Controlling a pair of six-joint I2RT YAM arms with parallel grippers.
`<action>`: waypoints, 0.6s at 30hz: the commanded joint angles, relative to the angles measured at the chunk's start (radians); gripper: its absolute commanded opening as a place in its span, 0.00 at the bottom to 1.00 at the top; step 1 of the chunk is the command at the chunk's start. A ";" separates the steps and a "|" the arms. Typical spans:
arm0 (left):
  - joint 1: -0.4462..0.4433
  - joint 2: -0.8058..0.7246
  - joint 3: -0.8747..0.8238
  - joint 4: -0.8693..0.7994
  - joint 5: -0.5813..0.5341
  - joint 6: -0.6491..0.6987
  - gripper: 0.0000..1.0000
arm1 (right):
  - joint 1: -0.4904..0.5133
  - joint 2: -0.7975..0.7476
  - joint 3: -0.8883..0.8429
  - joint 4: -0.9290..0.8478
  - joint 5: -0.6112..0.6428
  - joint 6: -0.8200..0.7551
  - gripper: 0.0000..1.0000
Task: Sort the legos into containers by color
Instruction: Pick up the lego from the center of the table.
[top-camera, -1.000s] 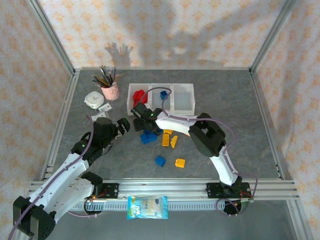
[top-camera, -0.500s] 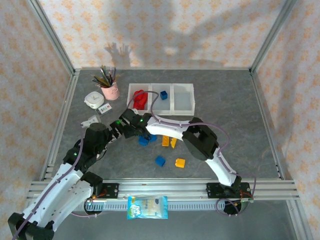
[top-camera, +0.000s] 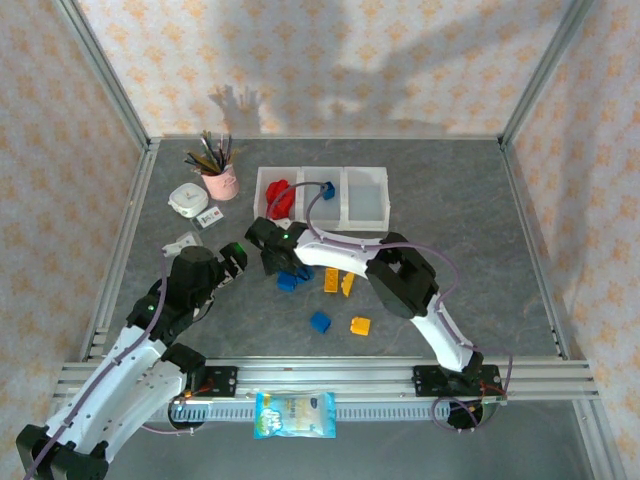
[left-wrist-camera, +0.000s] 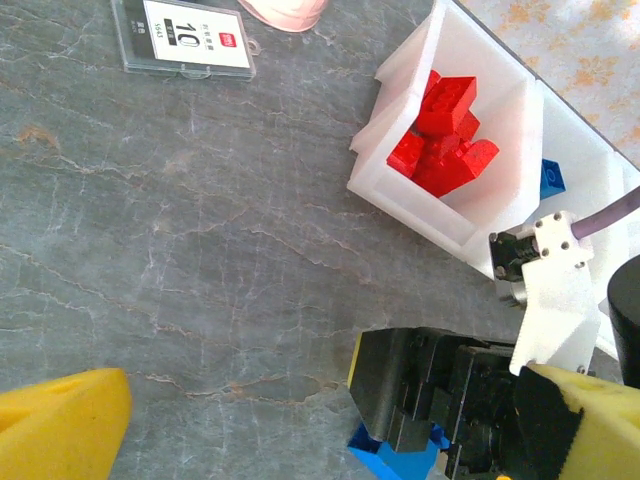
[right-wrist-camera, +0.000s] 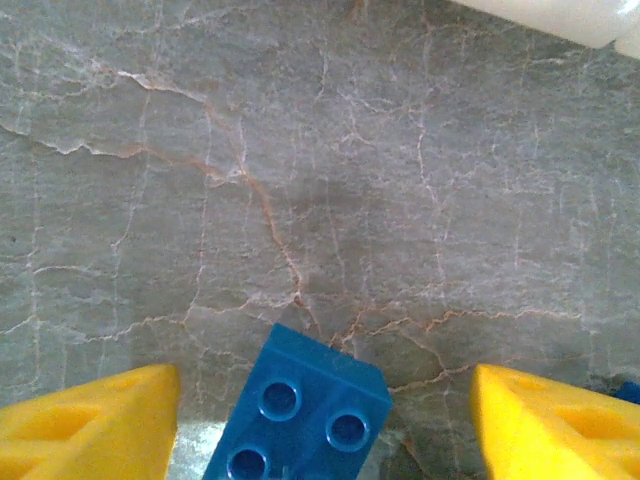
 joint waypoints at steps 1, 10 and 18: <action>0.004 -0.014 0.005 -0.051 -0.025 -0.015 0.99 | 0.020 0.039 0.078 -0.051 -0.013 0.003 0.75; 0.004 -0.045 0.010 -0.084 -0.036 -0.043 0.99 | 0.040 0.117 0.199 -0.107 -0.049 -0.042 0.65; 0.004 -0.041 0.007 -0.077 -0.029 -0.050 0.99 | 0.041 0.133 0.190 -0.116 0.011 -0.048 0.57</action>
